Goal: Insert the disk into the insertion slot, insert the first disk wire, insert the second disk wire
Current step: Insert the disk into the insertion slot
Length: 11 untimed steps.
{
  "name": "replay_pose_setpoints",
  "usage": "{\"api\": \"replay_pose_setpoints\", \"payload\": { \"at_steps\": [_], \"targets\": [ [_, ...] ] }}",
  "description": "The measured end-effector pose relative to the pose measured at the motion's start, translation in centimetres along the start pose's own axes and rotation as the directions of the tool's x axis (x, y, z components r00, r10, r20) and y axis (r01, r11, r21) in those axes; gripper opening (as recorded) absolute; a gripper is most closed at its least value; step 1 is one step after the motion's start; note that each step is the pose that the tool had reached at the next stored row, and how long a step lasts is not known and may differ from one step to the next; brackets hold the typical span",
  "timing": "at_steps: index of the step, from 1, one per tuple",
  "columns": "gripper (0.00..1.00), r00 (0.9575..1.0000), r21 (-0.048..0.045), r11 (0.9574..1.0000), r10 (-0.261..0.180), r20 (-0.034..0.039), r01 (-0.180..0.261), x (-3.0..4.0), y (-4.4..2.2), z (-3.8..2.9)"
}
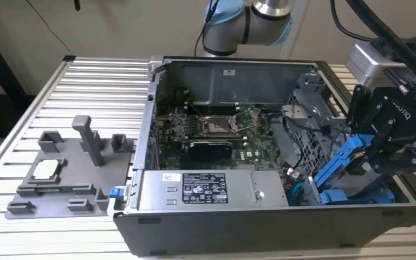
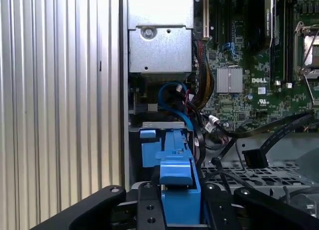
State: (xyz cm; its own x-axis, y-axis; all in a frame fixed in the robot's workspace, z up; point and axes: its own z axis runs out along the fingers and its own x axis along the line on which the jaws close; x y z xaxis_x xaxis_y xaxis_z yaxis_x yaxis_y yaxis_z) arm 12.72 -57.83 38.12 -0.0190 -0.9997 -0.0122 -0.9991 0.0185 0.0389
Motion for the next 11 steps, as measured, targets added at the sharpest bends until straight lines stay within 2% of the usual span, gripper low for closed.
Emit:
{"api": "replay_pose_setpoints", "payload": {
  "at_steps": [2, 4, 11],
  "targets": [
    [0.33, 1.0000, -0.0001, 1.0000, 0.000, 0.0096, 0.000, -0.06, 0.05, 0.01],
    [0.33, 0.9999, -0.0002, 1.0000, 0.000, 0.0131, 0.000, -0.16, 0.10, 0.02],
    [0.34, 0.9999, -0.0003, 1.0000, 0.000, 0.0115, 0.000, -0.32, 0.15, 0.00]
  ]
}}
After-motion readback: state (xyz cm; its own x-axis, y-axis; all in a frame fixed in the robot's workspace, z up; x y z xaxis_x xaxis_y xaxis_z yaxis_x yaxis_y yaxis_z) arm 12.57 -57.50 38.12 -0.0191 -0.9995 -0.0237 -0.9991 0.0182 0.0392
